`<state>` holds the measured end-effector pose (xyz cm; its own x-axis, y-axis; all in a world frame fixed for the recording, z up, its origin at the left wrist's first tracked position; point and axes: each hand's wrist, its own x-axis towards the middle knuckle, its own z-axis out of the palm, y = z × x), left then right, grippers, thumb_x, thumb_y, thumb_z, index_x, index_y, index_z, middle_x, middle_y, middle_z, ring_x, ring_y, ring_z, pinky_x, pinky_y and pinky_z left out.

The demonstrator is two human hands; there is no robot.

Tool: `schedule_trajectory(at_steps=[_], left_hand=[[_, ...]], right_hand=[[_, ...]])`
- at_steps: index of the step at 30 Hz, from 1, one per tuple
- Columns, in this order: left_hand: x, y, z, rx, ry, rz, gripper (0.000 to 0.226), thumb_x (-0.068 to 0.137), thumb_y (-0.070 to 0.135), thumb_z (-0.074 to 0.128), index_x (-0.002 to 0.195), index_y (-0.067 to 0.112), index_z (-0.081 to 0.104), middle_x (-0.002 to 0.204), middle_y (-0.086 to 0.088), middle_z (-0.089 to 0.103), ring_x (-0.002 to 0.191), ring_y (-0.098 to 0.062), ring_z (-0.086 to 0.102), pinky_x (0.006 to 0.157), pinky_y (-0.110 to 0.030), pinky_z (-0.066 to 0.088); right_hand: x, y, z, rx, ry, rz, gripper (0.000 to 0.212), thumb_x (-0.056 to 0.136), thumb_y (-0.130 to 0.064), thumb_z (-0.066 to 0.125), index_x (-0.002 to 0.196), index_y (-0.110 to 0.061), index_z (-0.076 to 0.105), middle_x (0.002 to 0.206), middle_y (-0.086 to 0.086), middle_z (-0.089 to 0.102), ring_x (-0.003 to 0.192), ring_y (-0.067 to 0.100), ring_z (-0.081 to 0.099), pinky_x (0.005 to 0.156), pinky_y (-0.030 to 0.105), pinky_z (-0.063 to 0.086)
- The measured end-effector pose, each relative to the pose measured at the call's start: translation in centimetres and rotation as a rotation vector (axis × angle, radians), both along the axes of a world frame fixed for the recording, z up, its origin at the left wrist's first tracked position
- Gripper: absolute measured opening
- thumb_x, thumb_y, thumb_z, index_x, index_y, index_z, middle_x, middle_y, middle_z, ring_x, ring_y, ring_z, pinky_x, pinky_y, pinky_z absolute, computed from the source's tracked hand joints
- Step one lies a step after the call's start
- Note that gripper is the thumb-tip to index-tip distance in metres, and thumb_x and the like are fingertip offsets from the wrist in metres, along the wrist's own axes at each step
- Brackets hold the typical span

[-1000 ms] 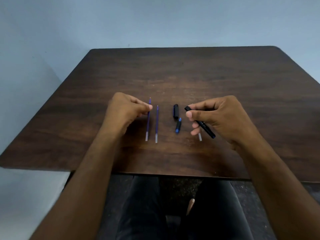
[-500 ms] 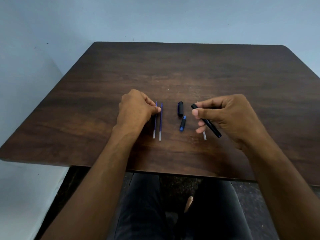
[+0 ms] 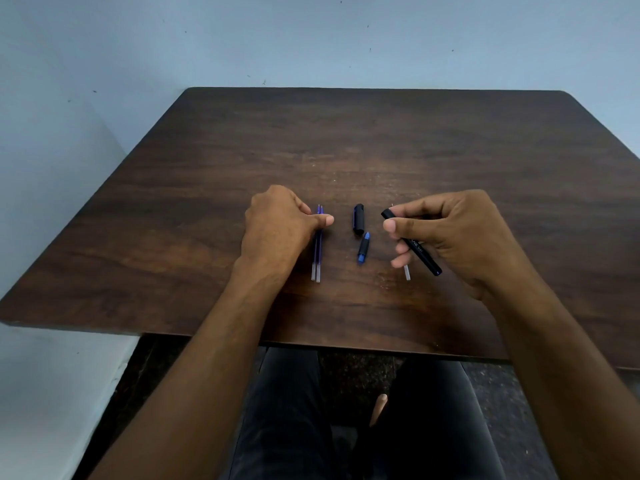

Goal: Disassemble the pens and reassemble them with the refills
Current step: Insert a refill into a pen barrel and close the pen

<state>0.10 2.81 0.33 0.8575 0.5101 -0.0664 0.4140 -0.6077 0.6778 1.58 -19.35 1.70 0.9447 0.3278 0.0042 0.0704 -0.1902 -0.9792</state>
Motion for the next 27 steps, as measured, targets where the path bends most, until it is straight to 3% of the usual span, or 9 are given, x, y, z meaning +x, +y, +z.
schedule_trajectory(at_steps=[8, 15, 20, 24, 27], left_hand=[[0.1, -0.5, 0.2, 0.077, 0.026, -0.006, 0.027, 0.075, 0.037, 0.085, 0.063, 0.028, 0.062, 0.077, 0.004, 0.067, 0.076, -0.010, 0.064, 0.066, -0.029, 0.052], [0.1, -0.4, 0.3, 0.072, 0.028, -0.015, 0.028, 0.074, 0.037, 0.085, 0.062, 0.028, 0.062, 0.075, 0.004, 0.067, 0.068, -0.004, 0.059, 0.052, -0.020, 0.042], [0.1, -0.1, 0.6, 0.033, 0.073, -0.010, 0.028, 0.074, 0.049, 0.082, 0.073, 0.024, 0.069, 0.080, 0.001, 0.072, 0.079, -0.012, 0.066, 0.066, -0.030, 0.052], [-0.8, -1.1, 1.5, 0.059, -0.100, -0.074, 0.024, 0.079, 0.052, 0.076, 0.072, 0.032, 0.064, 0.075, 0.012, 0.066, 0.072, 0.000, 0.060, 0.058, -0.019, 0.041], [-1.1, -3.0, 2.2, -0.044, -0.247, -0.235, 0.020, 0.088, 0.046, 0.070, 0.075, 0.031, 0.068, 0.071, 0.012, 0.073, 0.067, 0.001, 0.067, 0.058, -0.014, 0.046]], right_hand=[[-0.1, -0.6, 0.1, -0.003, -0.014, -0.005, 0.020, 0.079, -0.010, 0.083, 0.096, -0.002, 0.078, 0.072, 0.015, 0.076, 0.061, 0.027, 0.074, 0.062, 0.047, 0.065], [-0.3, -0.7, 0.1, 0.034, 0.005, -0.017, 0.016, 0.079, -0.007, 0.083, 0.093, -0.001, 0.077, 0.067, 0.013, 0.075, 0.057, 0.024, 0.071, 0.058, 0.043, 0.064], [-0.2, -0.9, 0.1, 0.042, 0.015, -0.009, 0.015, 0.080, -0.008, 0.082, 0.093, -0.001, 0.077, 0.071, 0.018, 0.075, 0.059, 0.026, 0.072, 0.057, 0.041, 0.065], [-0.1, -1.0, 0.3, 0.163, 0.133, 0.020, 0.017, 0.082, -0.009, 0.079, 0.092, 0.004, 0.076, 0.076, 0.017, 0.074, 0.064, 0.027, 0.070, 0.061, 0.042, 0.064], [0.1, -0.9, 0.5, 0.352, 0.258, 0.026, 0.029, 0.075, -0.015, 0.080, 0.094, 0.007, 0.075, 0.080, 0.019, 0.069, 0.069, 0.025, 0.067, 0.062, 0.038, 0.061]])
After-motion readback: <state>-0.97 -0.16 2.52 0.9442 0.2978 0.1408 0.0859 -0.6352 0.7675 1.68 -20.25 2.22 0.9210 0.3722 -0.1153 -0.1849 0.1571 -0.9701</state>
